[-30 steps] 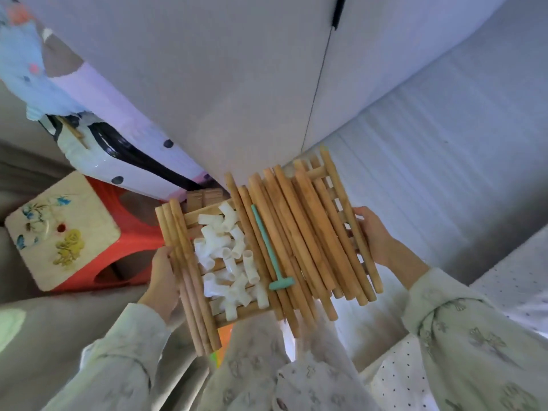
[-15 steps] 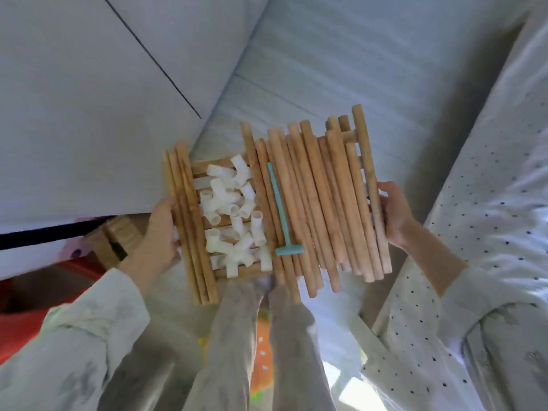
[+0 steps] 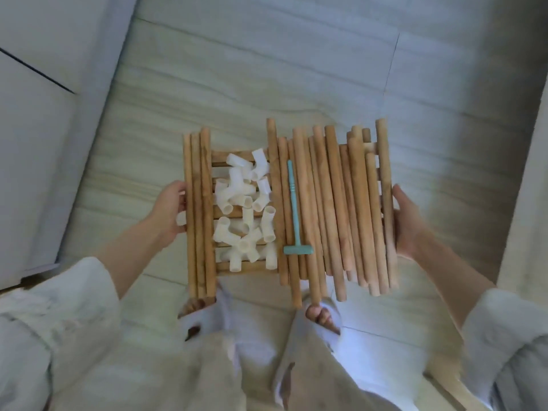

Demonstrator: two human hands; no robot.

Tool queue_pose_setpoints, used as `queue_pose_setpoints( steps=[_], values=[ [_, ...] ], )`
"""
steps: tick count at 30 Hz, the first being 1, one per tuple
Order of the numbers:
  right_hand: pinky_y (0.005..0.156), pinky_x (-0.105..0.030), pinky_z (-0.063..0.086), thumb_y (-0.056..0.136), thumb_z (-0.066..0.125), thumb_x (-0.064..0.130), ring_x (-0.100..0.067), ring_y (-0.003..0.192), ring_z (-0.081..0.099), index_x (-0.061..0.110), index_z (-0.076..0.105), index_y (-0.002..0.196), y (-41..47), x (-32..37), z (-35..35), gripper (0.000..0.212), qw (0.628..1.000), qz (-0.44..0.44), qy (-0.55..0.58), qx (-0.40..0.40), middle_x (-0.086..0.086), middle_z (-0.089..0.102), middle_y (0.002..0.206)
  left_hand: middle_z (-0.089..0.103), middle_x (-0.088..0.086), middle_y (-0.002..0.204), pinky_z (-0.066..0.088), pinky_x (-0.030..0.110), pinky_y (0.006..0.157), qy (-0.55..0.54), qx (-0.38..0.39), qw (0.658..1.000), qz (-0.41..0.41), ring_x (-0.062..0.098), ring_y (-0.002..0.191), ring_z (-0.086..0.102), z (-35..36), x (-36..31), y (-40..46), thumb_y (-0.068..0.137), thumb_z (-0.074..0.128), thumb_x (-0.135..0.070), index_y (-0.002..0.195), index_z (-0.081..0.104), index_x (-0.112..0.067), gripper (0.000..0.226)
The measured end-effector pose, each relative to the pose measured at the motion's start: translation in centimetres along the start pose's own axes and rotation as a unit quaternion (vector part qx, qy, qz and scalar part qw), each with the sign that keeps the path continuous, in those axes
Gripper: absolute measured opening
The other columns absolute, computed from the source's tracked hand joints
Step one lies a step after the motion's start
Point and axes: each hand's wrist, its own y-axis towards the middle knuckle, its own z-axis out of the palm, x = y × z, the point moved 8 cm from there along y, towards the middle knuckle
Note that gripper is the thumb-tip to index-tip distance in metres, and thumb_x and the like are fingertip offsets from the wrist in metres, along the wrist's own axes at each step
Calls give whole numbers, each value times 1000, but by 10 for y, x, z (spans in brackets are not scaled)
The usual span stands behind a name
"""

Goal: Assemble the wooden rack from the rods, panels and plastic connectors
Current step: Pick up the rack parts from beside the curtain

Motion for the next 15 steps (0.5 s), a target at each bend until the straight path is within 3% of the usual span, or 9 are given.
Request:
queue_pose_setpoints(
  steps=[4,10,15],
  values=[
    [72,-35,51,90,32,66,-25,86,66,13,70,90,56,-14,-8,65,1000,-13,-2,-13,-9,72,88,54,-1,78,37,31,65,5,1,1000,27,13,74,49,28,9,54,93,31,-23,77,56,-22,29],
    [78,-39,50,86,28,73,-30,103,64,6,67,108,100,0,-15,81,999,-50,3,-4,-15,69,108,53,0,77,38,32,67,2,29,998,61,14,73,47,59,-2,101,93,33,-26,76,54,-22,28],
    [75,-36,50,91,23,68,-23,97,65,14,67,105,101,27,-14,72,992,-108,-55,-19,-9,70,101,54,-1,82,40,32,69,-26,46,994,96,14,77,49,72,-20,103,95,34,-27,80,54,-24,25]
  ],
)
